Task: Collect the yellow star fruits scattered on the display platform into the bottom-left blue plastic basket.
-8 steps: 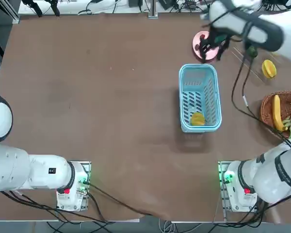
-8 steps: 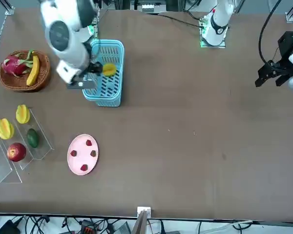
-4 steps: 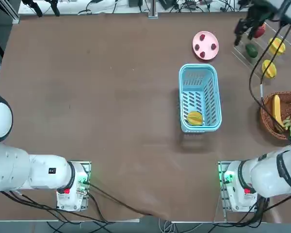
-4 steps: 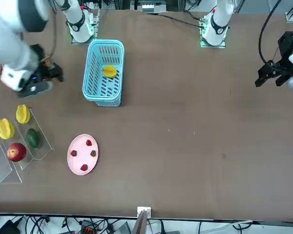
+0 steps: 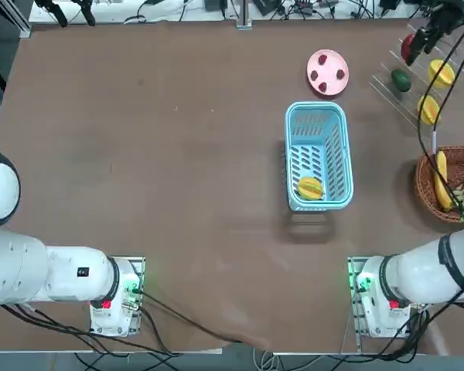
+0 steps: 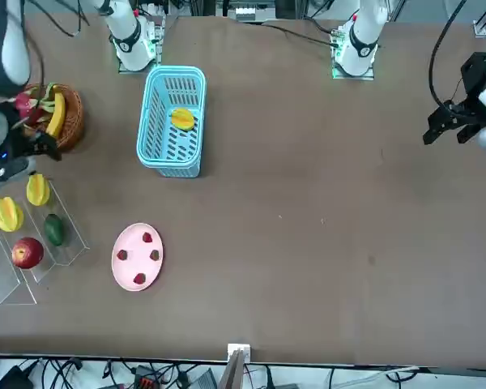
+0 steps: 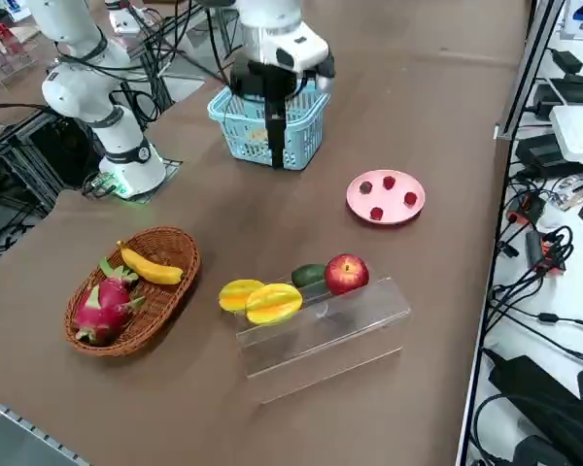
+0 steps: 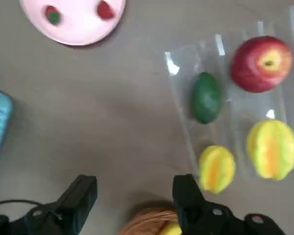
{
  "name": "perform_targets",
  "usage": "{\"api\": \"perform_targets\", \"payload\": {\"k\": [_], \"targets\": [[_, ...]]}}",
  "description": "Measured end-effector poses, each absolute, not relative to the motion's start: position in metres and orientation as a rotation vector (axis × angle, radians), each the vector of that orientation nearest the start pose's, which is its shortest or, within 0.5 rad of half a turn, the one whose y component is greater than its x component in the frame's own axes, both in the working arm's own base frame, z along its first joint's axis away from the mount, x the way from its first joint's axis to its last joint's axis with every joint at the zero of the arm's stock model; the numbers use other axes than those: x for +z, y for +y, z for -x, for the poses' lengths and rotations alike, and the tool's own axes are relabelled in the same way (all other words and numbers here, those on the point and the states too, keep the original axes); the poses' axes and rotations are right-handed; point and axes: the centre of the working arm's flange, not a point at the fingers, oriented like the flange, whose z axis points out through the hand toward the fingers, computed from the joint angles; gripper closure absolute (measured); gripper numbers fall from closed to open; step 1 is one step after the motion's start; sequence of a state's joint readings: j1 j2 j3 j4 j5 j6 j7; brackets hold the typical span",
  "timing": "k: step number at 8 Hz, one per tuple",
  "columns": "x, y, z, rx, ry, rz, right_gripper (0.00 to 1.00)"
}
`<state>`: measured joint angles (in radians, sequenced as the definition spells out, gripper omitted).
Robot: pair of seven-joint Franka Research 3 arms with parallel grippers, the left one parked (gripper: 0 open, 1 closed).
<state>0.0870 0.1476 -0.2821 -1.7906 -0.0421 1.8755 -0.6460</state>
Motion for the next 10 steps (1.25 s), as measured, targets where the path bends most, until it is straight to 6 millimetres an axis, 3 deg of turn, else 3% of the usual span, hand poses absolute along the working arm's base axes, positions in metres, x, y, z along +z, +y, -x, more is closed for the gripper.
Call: {"api": "perform_targets", "payload": {"k": [4, 7, 10], "targets": [[0.439, -0.21, -0.614, 0.105, -0.936, 3.092, 0.07], [0.41, -0.278, -0.634, 0.055, -1.027, 3.021, 0.16], [0.383, -0.304, -0.647, 0.023, -1.119, 2.955, 0.24]]}}
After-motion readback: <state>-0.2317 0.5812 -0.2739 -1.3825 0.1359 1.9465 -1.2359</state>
